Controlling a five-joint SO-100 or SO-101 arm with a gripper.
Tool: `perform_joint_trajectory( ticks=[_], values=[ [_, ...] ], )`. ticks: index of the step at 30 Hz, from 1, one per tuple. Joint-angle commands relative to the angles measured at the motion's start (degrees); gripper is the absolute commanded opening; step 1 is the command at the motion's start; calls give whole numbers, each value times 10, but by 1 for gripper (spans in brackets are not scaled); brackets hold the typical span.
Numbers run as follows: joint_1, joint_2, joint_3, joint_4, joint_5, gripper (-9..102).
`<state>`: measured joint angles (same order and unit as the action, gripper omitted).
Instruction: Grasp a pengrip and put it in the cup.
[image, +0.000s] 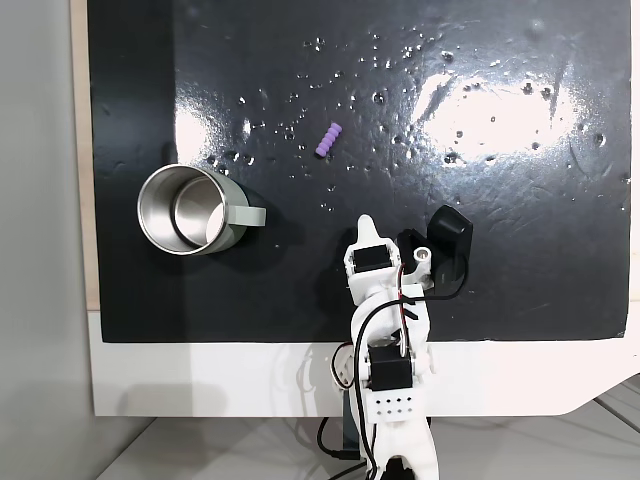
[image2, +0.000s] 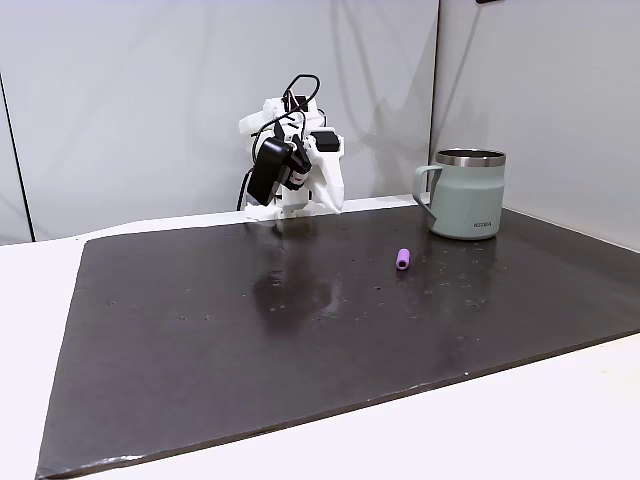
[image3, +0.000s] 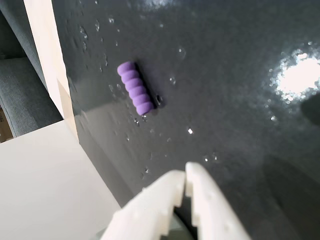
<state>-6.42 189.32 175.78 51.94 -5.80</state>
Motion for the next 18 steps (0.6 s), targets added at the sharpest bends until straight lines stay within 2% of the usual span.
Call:
perform_joint_trajectory(
  ticks=[1,14,18],
  values=[
    [3,7,-4,-21,0,0],
    [14,4,-48,-39,13,0],
    [-3,-61,-73,-76,16,0]
  ],
)
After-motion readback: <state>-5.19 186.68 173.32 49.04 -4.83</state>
